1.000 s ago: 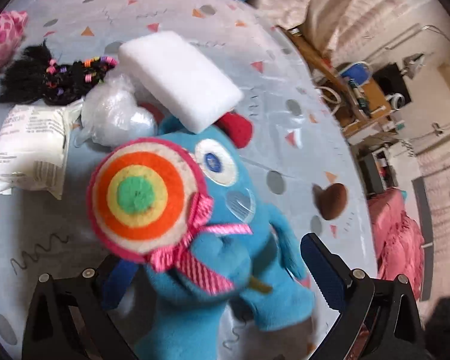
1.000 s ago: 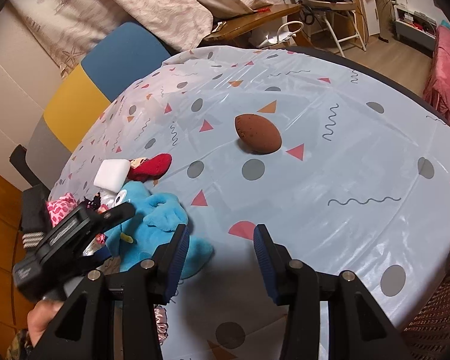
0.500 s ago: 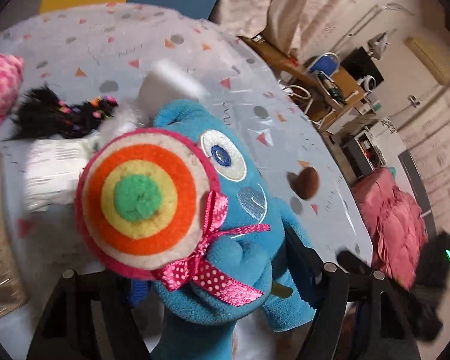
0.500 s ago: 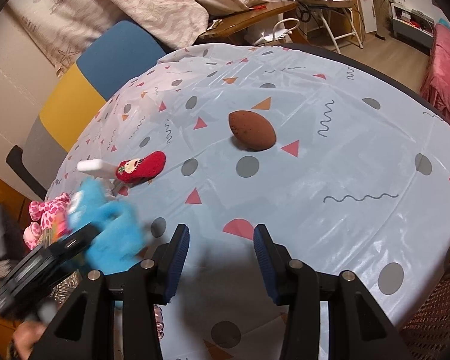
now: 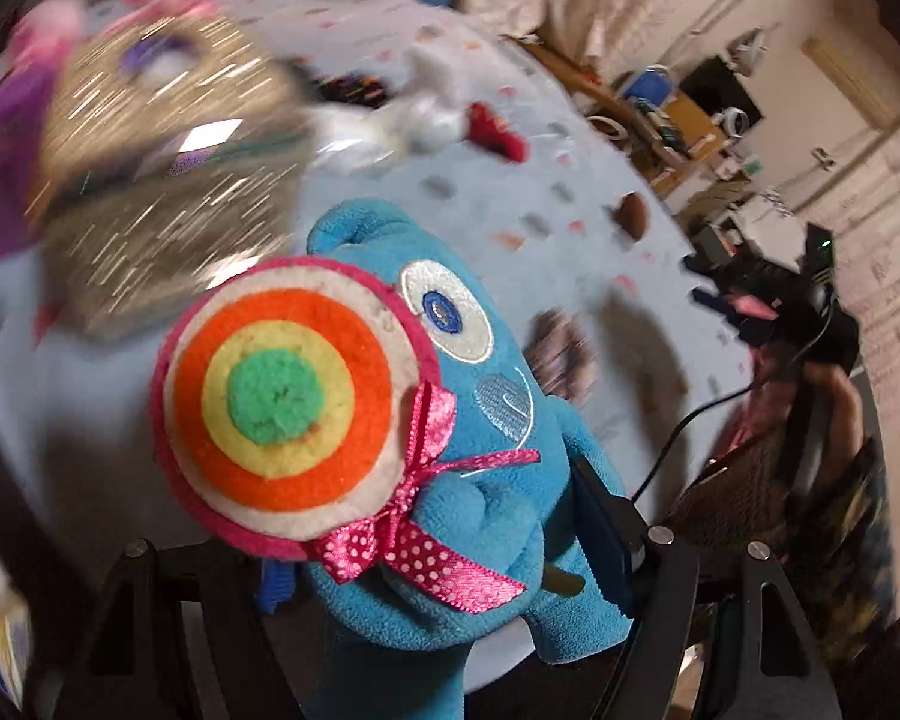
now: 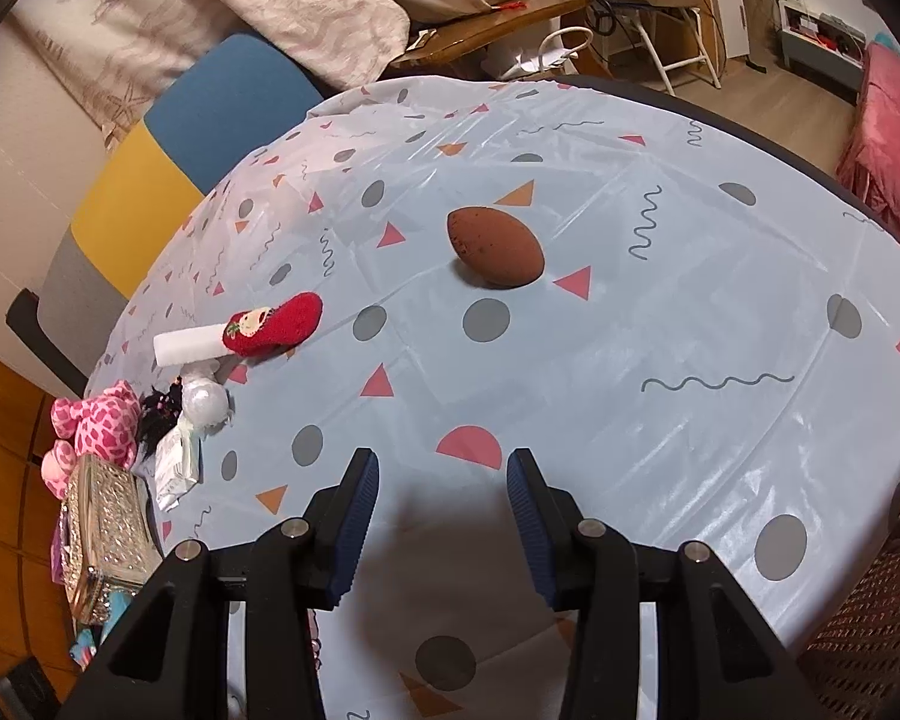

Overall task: Organize soft objects
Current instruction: 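Lift the blue plush monster with the left gripper while the right gripper grasps the red plush toy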

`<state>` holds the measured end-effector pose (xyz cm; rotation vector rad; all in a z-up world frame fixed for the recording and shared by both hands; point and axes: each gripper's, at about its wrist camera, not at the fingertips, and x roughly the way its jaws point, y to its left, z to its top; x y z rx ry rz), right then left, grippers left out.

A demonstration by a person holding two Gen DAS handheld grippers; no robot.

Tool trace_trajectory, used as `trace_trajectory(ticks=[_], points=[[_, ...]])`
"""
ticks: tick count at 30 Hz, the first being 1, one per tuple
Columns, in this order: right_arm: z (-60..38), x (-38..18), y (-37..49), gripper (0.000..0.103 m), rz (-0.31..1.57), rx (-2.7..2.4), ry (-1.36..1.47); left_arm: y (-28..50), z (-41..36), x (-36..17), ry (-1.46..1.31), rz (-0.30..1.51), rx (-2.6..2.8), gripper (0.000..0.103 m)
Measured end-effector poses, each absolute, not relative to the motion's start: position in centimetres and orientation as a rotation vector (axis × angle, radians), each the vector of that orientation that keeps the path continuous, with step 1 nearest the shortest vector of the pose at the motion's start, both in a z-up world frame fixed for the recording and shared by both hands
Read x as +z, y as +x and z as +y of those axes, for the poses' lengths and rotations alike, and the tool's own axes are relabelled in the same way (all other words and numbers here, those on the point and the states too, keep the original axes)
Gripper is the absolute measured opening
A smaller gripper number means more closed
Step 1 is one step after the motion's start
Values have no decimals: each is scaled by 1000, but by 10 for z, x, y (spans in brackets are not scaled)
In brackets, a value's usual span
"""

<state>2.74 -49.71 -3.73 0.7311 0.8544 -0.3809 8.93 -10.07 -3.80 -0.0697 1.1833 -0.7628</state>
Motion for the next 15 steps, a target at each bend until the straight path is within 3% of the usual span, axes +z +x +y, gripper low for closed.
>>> trace_trajectory(ticks=[5, 15], points=[[-486, -39, 34, 45, 888, -356, 677, 84, -59, -68, -144, 1208, -679, 80], [-457, -42, 52, 43, 969, -275, 561, 81, -62, -75, -165, 1136, -689, 80]])
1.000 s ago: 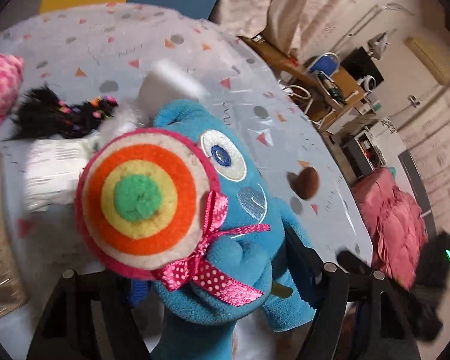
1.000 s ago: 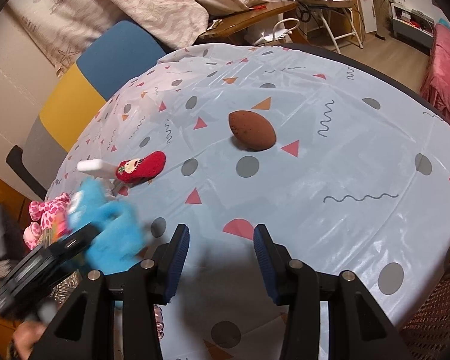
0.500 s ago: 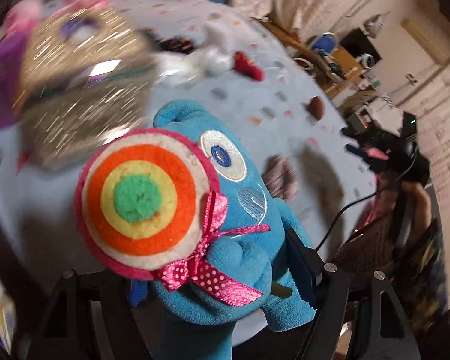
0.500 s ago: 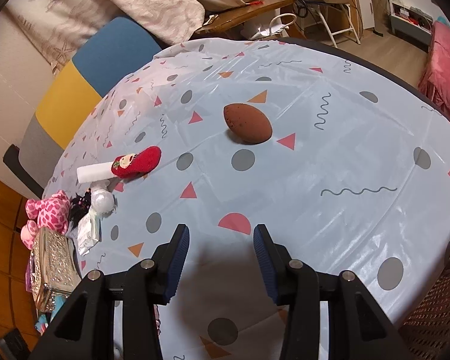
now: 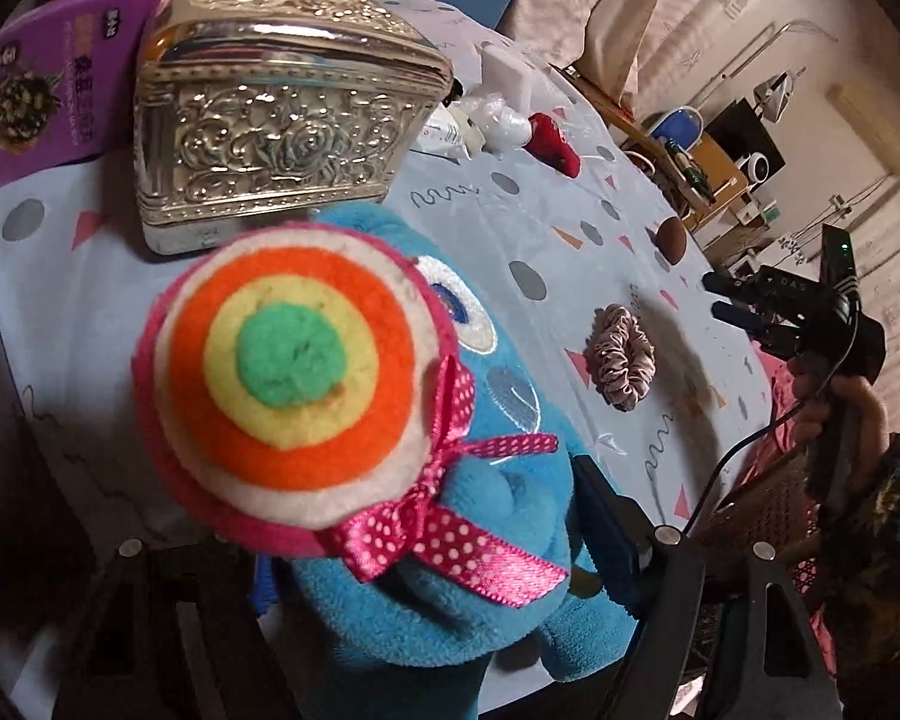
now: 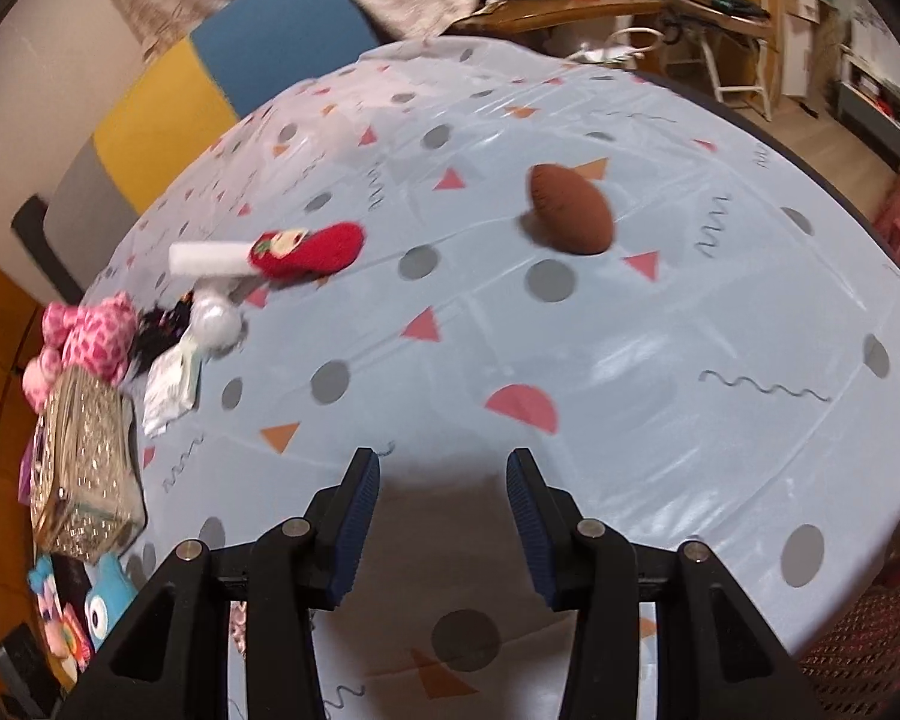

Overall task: Organize soft objects
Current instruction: 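Lift the blue plush monster with the left gripper while the right gripper grasps the red plush toy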

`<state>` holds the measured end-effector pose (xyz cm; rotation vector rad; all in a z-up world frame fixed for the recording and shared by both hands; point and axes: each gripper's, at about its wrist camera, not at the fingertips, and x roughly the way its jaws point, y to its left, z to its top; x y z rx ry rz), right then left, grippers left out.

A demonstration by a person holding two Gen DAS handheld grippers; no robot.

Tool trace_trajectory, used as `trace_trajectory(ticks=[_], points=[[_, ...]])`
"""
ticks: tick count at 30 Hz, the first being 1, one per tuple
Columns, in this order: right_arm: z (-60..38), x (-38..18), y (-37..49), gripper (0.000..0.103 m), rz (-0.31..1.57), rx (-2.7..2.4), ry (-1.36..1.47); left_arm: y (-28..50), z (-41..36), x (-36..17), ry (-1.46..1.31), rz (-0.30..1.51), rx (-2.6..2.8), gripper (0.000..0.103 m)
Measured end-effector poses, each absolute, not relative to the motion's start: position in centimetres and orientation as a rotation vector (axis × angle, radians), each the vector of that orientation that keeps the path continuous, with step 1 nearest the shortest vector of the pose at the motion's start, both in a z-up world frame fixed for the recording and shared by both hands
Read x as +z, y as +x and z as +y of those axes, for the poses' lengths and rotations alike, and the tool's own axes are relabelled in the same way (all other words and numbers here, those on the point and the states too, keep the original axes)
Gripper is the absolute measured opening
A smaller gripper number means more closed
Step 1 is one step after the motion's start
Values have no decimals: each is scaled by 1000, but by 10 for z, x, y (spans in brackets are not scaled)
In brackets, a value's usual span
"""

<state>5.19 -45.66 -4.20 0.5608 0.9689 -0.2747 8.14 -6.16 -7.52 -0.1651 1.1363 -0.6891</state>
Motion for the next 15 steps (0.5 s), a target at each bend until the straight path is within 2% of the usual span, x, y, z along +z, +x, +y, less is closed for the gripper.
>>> trace_trajectory(ticks=[5, 15], points=[[-442, -38, 84, 43, 982, -190, 548, 87, -69, -75, -182, 1138, -691, 80], [-458, -36, 205, 45, 954, -196, 635, 86, -70, -77, -191, 1142, -693, 80]])
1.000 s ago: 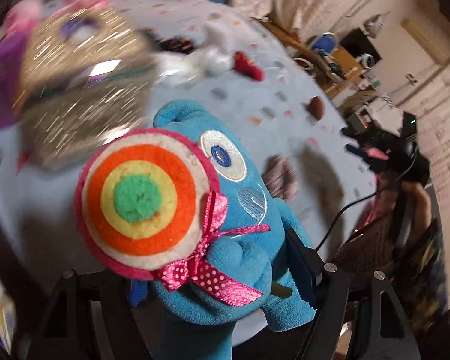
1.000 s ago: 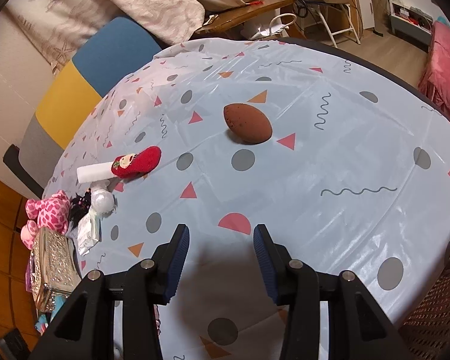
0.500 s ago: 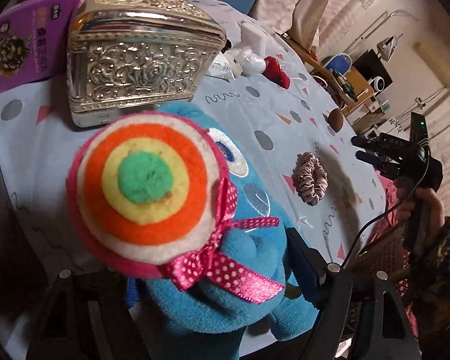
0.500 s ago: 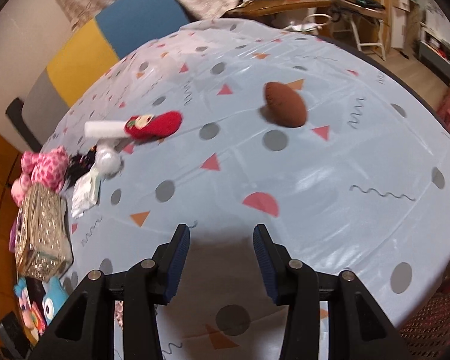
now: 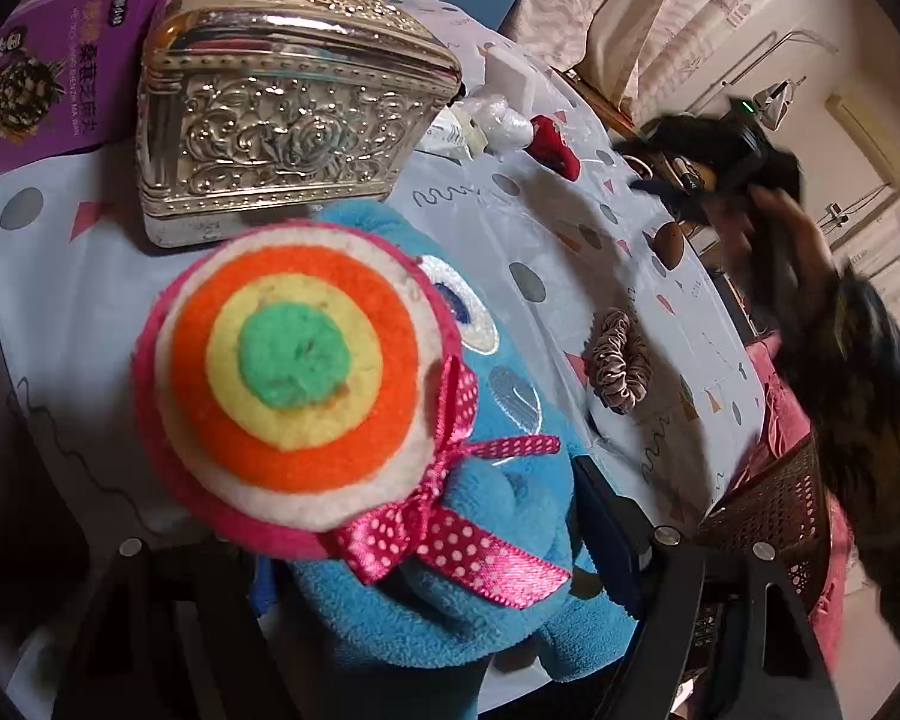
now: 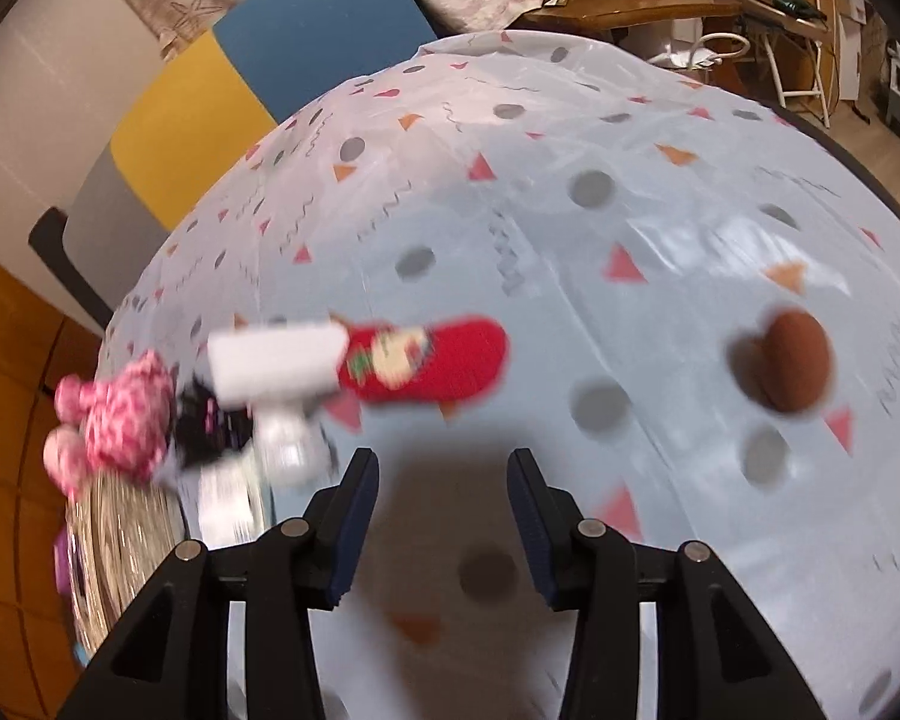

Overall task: Organize soft objects
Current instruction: 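Lift the blue plush monster with the left gripper while the right gripper grasps the red plush toy, then carry the blue monster toward the tray with left gripper while right holds red plush toy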

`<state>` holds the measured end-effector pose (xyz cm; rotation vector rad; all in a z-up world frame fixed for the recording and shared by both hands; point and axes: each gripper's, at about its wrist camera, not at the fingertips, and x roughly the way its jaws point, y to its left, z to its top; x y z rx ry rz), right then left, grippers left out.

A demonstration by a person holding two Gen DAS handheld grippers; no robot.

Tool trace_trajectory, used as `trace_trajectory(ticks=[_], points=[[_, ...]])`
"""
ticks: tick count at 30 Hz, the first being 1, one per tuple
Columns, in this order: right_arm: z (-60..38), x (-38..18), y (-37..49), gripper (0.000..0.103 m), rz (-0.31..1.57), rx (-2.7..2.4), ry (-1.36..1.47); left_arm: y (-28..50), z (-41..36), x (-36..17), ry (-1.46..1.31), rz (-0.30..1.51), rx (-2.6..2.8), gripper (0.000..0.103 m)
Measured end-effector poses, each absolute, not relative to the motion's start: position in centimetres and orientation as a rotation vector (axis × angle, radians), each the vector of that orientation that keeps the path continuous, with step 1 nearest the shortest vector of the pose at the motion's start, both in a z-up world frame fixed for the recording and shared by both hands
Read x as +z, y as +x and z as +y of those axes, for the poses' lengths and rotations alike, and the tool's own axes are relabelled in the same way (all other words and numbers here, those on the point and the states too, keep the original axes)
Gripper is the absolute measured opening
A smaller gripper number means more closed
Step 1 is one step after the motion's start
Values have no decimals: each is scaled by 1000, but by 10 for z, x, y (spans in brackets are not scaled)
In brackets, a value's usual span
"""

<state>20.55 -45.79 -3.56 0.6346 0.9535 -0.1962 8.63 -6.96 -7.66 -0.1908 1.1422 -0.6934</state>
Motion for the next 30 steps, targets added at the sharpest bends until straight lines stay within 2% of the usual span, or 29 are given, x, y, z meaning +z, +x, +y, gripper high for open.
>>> trace_trajectory(ticks=[3, 8, 12, 15, 17, 19, 30], points=[[-462, -39, 247, 46, 970, -233, 638, 88, -69, -77, -199, 1151, -697, 80], [-463, -55, 291, 58, 1030, -259, 602, 91, -68, -79, -214, 1162, -701, 80], [-449, -73, 306, 58, 1127, -227, 510, 93, -68, -79, -220, 1164, -704, 80], [-437, -76, 299, 44, 1162, -173, 451, 94, -68, -79, -224, 1163, -702, 80], [-428, -74, 289, 27, 1185, -126, 406, 94, -68, -79, -225, 1160, -701, 80], [-423, -70, 274, 19, 1192, -113, 374, 93, -66, -79, -232, 1156, -701, 80], [-392, -39, 153, 18, 1199, 38, 285, 87, -64, -81, -230, 1124, -693, 80]])
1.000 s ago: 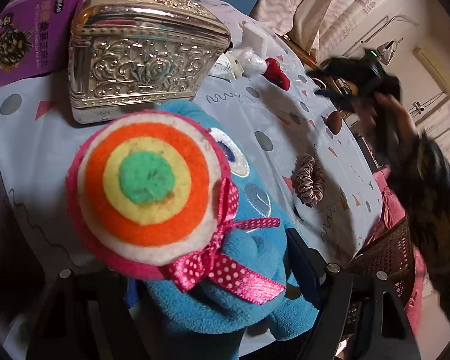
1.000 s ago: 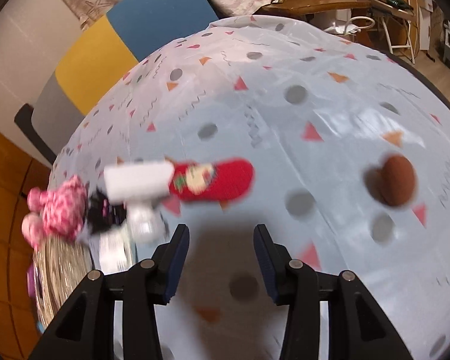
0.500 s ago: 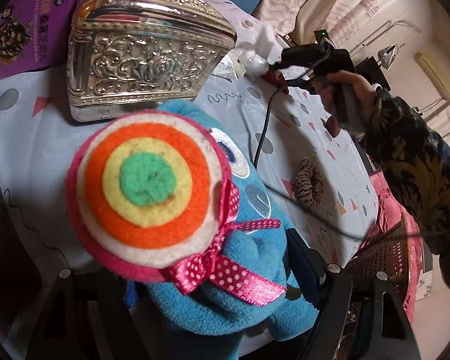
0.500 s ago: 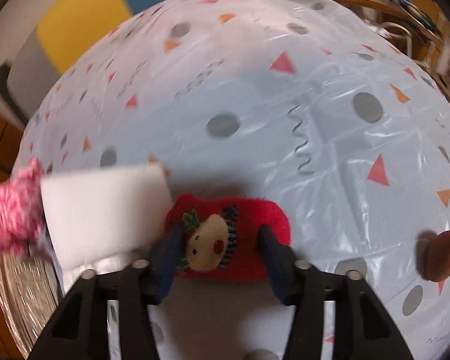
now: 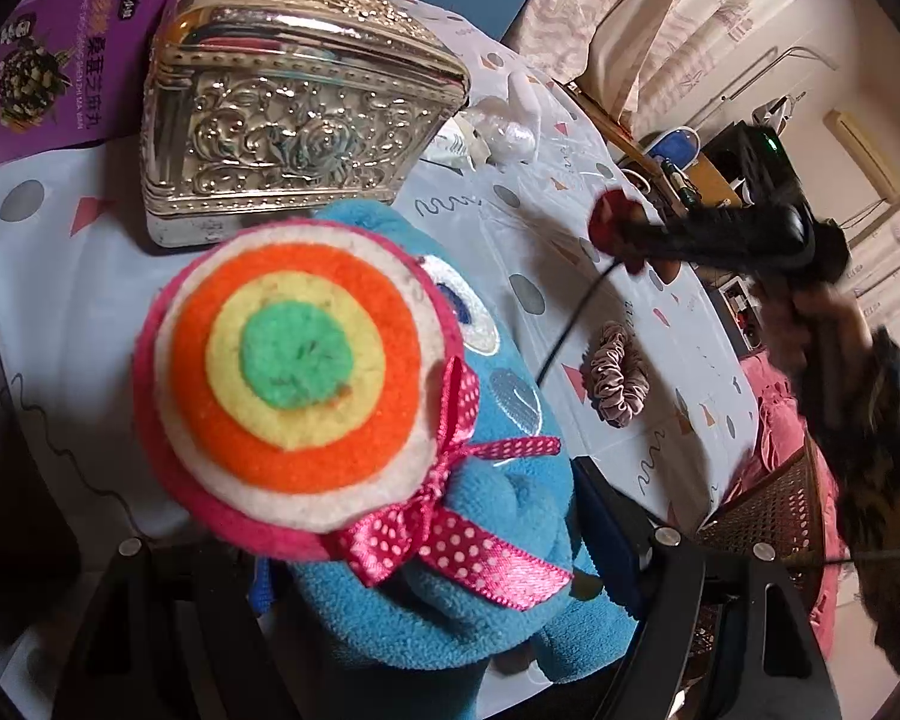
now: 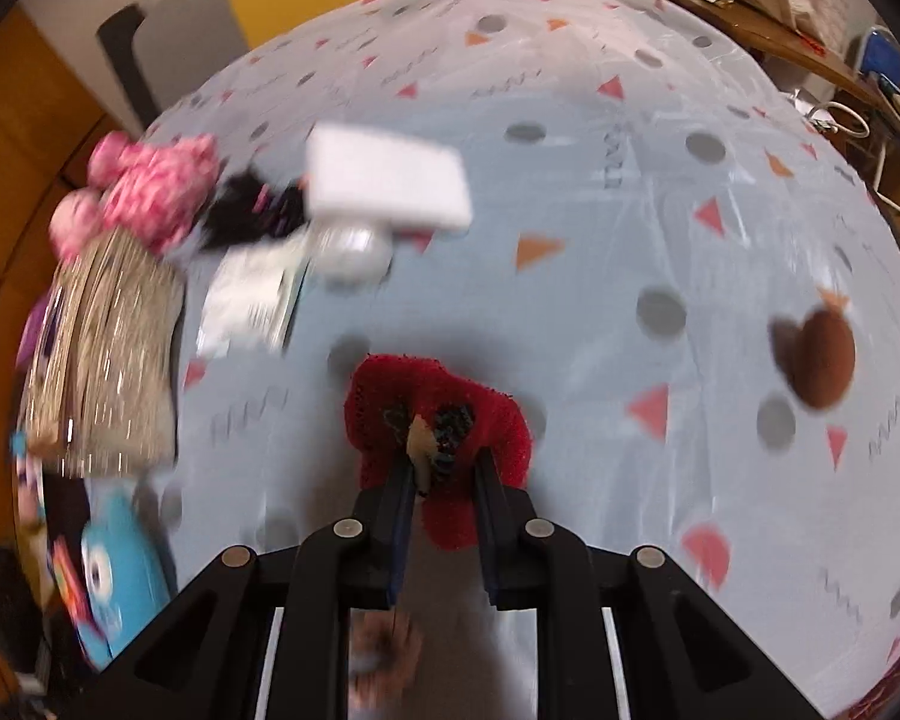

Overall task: Organize soft objects
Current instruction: 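Carry the blue monster toward the tray with left gripper while right holds red plush toy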

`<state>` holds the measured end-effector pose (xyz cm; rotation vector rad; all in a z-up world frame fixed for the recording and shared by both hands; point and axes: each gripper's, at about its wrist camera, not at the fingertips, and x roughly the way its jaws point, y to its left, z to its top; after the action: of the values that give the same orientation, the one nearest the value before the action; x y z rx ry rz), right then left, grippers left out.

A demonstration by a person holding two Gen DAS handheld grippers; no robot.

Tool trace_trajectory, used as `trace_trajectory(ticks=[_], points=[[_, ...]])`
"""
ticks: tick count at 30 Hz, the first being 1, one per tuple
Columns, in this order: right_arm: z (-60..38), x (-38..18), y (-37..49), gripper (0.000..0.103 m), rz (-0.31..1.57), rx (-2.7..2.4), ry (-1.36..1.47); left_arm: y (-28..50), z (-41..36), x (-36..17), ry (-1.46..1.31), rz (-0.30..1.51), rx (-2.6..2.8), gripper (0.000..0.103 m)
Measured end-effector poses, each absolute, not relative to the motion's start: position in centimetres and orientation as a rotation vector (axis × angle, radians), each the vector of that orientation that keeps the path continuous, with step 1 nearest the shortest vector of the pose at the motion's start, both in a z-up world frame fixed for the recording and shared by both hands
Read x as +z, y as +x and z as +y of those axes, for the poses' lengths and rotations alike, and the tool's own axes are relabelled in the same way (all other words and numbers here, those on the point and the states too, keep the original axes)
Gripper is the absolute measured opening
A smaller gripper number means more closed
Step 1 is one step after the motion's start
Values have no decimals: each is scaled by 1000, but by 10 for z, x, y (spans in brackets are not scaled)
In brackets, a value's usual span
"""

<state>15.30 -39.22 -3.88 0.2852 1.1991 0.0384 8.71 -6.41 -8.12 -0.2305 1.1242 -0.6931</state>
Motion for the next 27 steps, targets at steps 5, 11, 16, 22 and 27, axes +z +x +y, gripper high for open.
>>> trace_trajectory(ticks=[5, 11, 16, 22, 27], points=[[-395, -72, 135, 19, 1216, -20, 304, 84, -69, -80, -219, 1116, -677, 80], [-422, -87, 118, 20, 1098, 32, 493, 78, -76, -79, -214, 1110, -656, 79], [-415, -88, 113, 19, 1063, 49, 425, 75, -74, -76, -217, 1107, -650, 75], [-408, -86, 123, 19, 1065, 48, 380, 66, -71, -62, -167, 1068, -616, 74], [-400, -84, 122, 19, 1053, 36, 305, 61, -64, -44, -156, 1015, -602, 74]])
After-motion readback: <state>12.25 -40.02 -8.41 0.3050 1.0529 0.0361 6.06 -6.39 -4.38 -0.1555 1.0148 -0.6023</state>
